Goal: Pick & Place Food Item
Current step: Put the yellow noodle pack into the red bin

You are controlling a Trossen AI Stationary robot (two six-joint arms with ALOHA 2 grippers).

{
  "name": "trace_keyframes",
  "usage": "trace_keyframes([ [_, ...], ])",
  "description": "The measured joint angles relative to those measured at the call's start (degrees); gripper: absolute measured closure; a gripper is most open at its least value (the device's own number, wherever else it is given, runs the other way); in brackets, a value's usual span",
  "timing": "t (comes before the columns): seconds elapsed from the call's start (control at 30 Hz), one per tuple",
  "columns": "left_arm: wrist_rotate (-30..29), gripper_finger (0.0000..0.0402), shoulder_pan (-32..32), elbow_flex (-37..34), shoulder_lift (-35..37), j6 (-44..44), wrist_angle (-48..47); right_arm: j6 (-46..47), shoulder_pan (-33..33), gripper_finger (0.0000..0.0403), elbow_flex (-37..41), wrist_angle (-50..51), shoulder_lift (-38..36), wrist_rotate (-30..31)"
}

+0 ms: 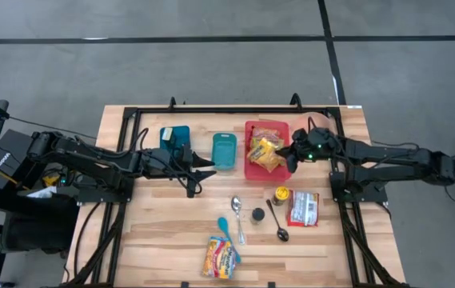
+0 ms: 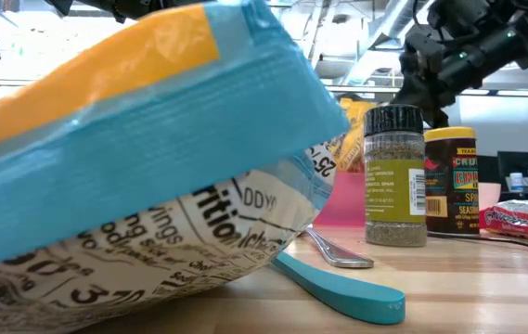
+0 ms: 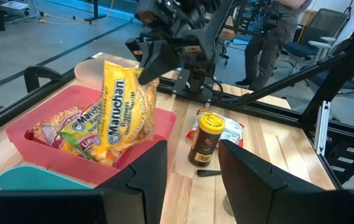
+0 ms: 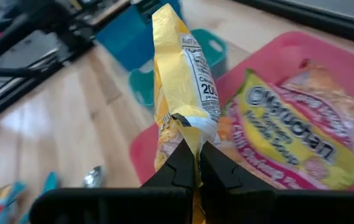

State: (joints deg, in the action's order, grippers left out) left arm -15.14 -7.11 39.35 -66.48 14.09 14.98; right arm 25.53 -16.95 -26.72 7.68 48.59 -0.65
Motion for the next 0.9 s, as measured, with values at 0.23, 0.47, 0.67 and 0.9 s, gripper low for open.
trace_keyframes([
  [0.23, -0.02, 0.0262, 0.00, 0.00, 0.00, 0.07, 0.02, -3.86, -3.34, 0.0400, -0.07, 2.10, 1.68, -9.22],
  [0.47, -0.02, 0.0262, 0.00, 0.00, 0.00, 0.36, 0.02, -0.42, -5.90, 0.0400, 0.00, 0.95, 5.54, -8.46],
  [0.67, -0.04, 0.0262, 0.00, 0.00, 0.00, 0.35, 0.02, 4.99, -5.17, 0.0401, -0.07, -3.65, 5.12, -7.88],
  [0.9, -0.04, 0.0262, 0.00, 0.00, 0.00, 0.35, 0.07, 9.43, -2.49, 0.0400, -0.09, -3.35, 3.86, -2.07],
])
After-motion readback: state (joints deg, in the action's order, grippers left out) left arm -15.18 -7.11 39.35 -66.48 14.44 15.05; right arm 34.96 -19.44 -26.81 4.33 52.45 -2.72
